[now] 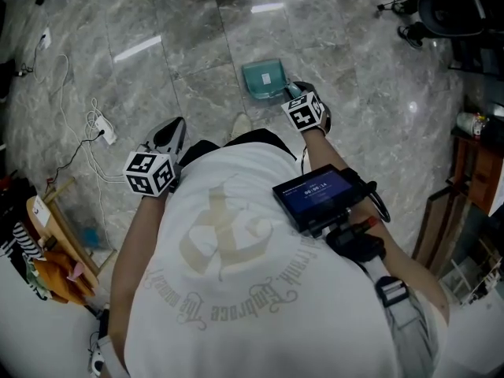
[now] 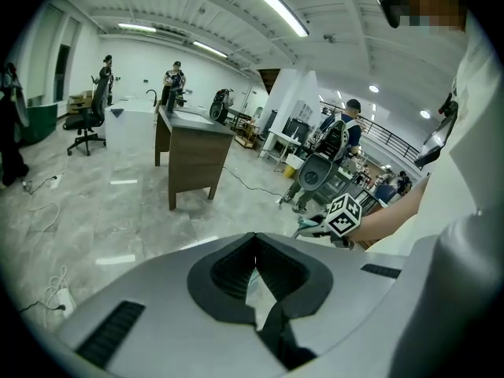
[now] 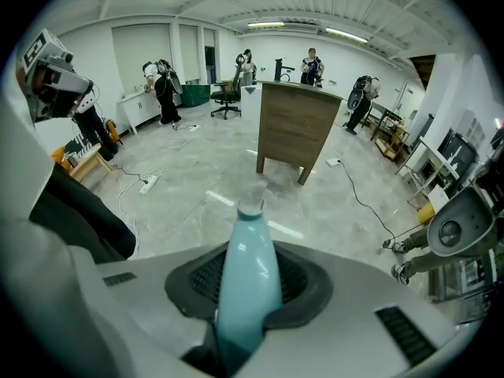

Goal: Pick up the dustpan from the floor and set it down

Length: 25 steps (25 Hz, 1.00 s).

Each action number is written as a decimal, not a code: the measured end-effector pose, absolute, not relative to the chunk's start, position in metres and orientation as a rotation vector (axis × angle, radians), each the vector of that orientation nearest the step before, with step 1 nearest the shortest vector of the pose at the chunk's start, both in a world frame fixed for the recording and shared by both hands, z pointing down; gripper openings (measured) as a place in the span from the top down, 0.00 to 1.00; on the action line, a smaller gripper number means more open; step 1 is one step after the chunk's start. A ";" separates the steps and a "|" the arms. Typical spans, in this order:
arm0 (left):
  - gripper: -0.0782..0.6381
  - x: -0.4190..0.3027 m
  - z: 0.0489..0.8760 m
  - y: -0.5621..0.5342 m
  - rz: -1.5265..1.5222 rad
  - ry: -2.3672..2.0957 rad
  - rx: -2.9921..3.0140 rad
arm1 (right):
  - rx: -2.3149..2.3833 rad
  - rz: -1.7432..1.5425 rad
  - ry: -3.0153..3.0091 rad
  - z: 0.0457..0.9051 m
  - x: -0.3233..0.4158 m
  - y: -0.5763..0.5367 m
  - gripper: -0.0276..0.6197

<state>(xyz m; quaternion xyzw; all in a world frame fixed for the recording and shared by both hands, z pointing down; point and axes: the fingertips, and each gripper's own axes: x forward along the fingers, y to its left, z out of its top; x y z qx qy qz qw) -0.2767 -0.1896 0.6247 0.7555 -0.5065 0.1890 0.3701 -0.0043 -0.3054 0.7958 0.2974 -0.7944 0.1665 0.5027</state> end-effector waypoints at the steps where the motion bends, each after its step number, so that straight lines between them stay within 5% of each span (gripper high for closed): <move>1: 0.88 -0.278 0.624 -0.188 0.488 -1.303 1.934 | 0.717 0.397 -1.920 0.797 -0.004 -0.305 0.79; 19: 0.87 -0.278 0.622 -0.196 0.483 -1.291 1.931 | 0.671 0.409 -1.923 0.816 -0.015 -0.271 0.79; 25: 0.87 -0.270 0.613 -0.210 0.436 -1.260 1.959 | 0.685 0.452 -1.946 0.810 -0.013 -0.276 0.69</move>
